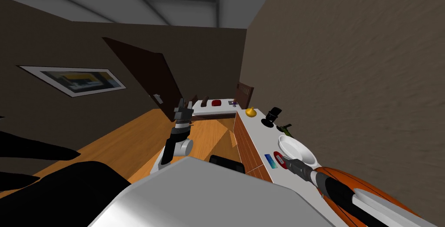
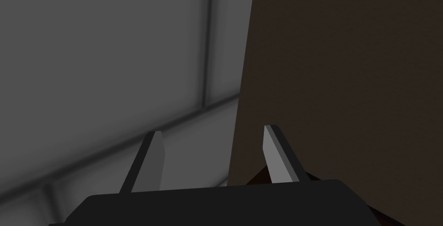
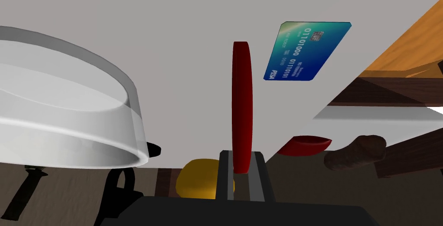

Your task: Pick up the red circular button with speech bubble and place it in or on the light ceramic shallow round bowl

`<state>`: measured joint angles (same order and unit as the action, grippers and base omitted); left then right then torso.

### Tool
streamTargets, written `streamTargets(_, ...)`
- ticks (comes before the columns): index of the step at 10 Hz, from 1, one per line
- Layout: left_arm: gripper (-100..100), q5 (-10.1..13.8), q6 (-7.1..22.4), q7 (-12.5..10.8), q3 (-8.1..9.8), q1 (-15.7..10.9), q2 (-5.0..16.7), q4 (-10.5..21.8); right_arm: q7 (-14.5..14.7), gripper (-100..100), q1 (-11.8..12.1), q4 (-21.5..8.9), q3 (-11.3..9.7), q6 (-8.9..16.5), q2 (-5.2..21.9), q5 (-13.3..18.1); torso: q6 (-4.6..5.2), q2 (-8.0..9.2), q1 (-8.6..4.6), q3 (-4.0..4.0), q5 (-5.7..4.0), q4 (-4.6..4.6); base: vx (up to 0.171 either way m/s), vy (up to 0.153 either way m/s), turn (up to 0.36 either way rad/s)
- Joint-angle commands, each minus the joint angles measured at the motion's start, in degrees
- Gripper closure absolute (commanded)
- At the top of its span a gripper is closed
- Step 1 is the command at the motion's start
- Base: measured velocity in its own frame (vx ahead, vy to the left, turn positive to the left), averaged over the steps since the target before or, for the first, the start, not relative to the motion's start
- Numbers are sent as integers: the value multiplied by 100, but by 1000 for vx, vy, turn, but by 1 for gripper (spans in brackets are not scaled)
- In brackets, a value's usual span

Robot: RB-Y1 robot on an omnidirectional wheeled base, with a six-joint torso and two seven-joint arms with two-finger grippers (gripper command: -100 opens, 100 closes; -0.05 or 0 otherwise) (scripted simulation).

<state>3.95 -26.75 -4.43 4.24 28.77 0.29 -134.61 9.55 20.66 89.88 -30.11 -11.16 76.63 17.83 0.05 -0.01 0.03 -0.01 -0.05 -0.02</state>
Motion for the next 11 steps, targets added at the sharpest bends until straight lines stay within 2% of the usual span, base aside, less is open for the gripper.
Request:
streamTargets(1, 0, 0, 0, 0, 0, 0, 0, 0, 0, 0, 0, 0, 0, 0, 0, 0, 0, 0, 0, 0, 0, 0, 0, 0, 0)
streamTargets(2, 0, 0, 0, 0, 0, 0, 0, 0, -56, 100, -21, -90, 4, -199, 94, -117, 0, -4, 0, -2, 0, -1, -24, -4, 87)
streamTargets(11, 0, 0, 0, 0, 0, 0, 0, 0, -317, 100, -196, -380, -66, -1165, 467, -704, -6, 6, -15, 4, -7, 3, -36, -20, 83)
